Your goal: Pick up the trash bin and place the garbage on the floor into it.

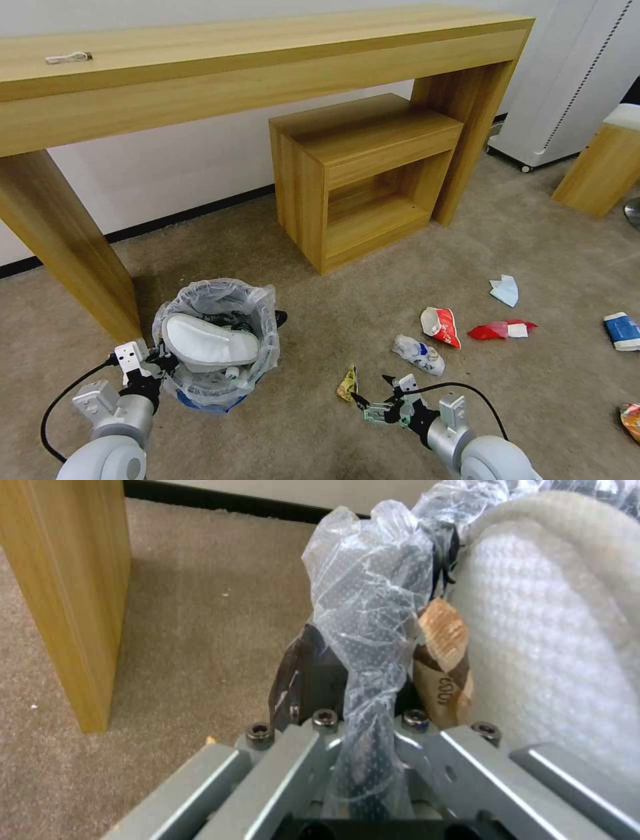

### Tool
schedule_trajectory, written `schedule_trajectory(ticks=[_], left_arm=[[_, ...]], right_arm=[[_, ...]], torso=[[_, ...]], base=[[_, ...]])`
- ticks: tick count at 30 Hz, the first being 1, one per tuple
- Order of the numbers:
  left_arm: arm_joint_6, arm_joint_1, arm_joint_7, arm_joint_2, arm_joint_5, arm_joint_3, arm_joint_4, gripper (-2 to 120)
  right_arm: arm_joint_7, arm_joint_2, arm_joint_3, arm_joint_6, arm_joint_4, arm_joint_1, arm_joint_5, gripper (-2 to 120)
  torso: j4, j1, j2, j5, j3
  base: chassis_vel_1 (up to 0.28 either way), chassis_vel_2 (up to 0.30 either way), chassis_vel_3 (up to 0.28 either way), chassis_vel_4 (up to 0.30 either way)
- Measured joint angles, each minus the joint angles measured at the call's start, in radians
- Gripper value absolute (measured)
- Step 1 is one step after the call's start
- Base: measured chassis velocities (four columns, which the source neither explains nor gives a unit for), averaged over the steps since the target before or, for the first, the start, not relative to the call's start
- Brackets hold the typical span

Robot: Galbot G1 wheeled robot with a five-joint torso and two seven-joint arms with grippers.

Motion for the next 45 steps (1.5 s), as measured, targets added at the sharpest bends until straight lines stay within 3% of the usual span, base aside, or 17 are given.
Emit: schedule_trajectory(ticks=[8,20,45], left_arm=[[-0.003,0.001,0.001,-0.005,0.005,0.001,0.001,1],[-0.004,0.013,0.002,-0.003,0.002,-0.007,-0.009,1],[-0.004,0.007,0.001,0.006,-0.019,-0.026,-0.005,1]], right_arm=[[0.067,0.016,-0.031,-0.035,-0.005,-0.002,0.003,94],[0.088,0.043,-0.053,-0.045,-0.066,0.043,0.005,86],[0.103,0.141,-0.095,-0.046,-0.229,0.145,0.016,86]], torso=[[0.0000,0.000,0.000,0.0000,0.000],[0.0000,0.000,0.000,-0.0001,0.000],[0.0000,0.000,0.000,-0.0001,0.000]], base=[[0.000,0.000,0.000,0.000],[0.000,0.000,0.000,0.000],[0.000,0.000,0.000,0.000]])
